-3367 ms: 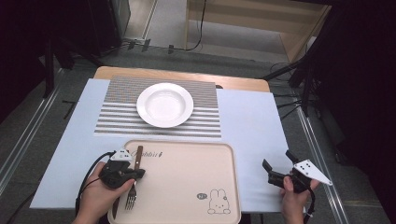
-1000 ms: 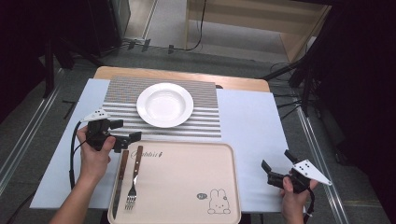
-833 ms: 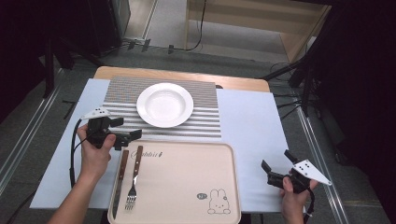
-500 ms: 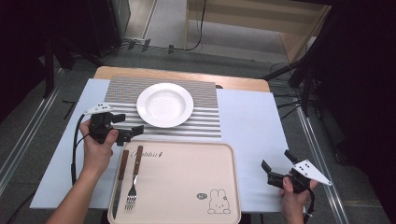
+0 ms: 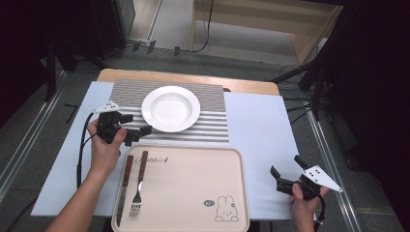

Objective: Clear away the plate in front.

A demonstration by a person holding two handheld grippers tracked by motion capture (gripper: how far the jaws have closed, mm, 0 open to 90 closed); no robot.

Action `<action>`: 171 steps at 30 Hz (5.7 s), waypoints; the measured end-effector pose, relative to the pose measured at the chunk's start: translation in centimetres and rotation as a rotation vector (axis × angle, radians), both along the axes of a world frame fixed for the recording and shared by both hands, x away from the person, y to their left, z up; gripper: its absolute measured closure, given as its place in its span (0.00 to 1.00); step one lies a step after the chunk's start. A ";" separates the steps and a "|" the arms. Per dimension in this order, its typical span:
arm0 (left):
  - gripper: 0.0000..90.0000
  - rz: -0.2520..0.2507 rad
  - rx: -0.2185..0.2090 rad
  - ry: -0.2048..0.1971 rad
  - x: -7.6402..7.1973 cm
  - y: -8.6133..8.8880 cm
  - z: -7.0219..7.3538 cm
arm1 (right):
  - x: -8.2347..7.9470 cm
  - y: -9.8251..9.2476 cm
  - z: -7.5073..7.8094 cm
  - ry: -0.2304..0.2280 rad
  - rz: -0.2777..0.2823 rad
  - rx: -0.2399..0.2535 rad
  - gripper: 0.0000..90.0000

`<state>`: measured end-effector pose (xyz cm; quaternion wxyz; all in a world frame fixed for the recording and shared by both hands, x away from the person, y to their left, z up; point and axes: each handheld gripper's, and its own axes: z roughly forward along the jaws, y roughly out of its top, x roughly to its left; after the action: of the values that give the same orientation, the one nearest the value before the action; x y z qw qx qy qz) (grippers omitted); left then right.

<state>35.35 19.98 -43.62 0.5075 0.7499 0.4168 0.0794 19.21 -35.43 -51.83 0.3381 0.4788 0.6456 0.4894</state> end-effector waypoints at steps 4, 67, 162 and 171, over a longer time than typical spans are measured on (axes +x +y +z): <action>0.00 0.007 -0.002 0.007 0.7 -0.1 -0.2 | 0.0 0.0 0.0 -0.001 0.003 -0.003 0.00; 0.24 0.233 0.070 0.148 10.3 -1.3 -3.1 | -0.1 -0.1 -0.1 -0.002 0.007 0.008 0.00; 0.80 -0.086 0.065 0.213 10.7 -2.3 -3.9 | 0.2 0.2 -0.2 0.008 0.006 -0.017 0.00; 0.83 -0.059 -0.013 0.272 10.7 -1.7 -4.6 | 0.2 0.2 -0.2 0.009 0.005 -0.018 0.00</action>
<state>46.09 18.24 -48.24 0.4530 0.7624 0.4602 -0.0407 19.37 -35.22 -51.98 0.3384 0.4763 0.6528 0.4823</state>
